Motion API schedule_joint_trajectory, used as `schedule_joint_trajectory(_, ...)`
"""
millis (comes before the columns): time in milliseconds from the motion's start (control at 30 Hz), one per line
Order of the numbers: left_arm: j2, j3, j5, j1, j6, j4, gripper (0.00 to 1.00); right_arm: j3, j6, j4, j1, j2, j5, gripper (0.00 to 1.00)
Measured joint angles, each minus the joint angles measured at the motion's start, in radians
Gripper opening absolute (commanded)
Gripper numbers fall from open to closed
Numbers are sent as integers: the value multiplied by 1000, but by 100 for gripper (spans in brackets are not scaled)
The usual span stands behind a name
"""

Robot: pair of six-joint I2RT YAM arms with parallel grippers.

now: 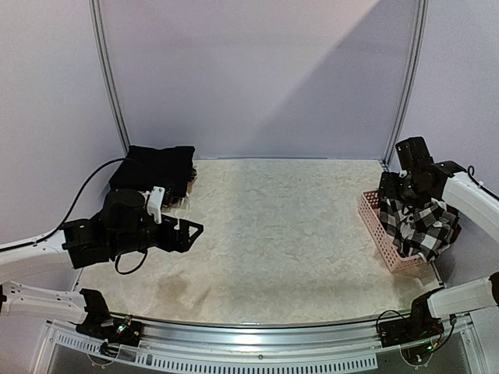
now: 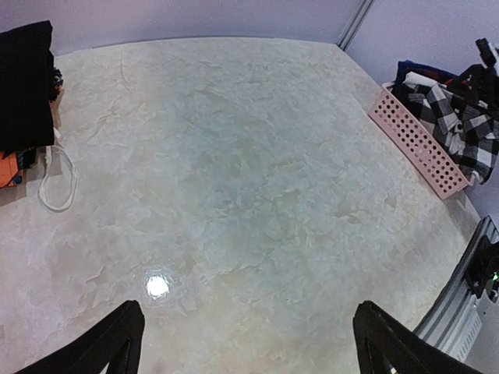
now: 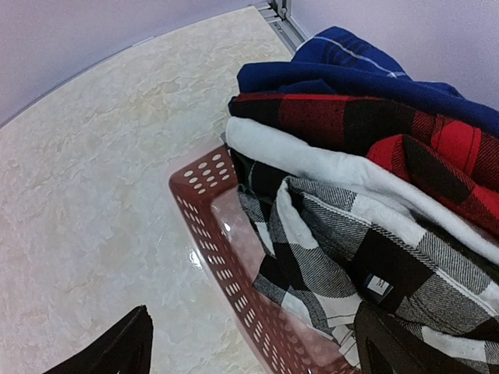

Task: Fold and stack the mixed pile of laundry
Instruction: Pick up the crumpled shirt from the bin.

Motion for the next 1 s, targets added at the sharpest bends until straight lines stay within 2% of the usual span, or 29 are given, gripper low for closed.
schedule_joint_trajectory(433, -40, -4, 24, 0, 9, 9, 93, 0, -18, 73, -117, 139, -93, 75)
schedule_joint_trajectory(567, -63, -18, 24, 0, 8, 16, 93, 2, -35, 93, -134, 156, -100, 66)
schedule_joint_trajectory(1000, -84, -46, 40, 0, 9, 31, 91, 123, -74, 107, -137, 253, -91, 64)
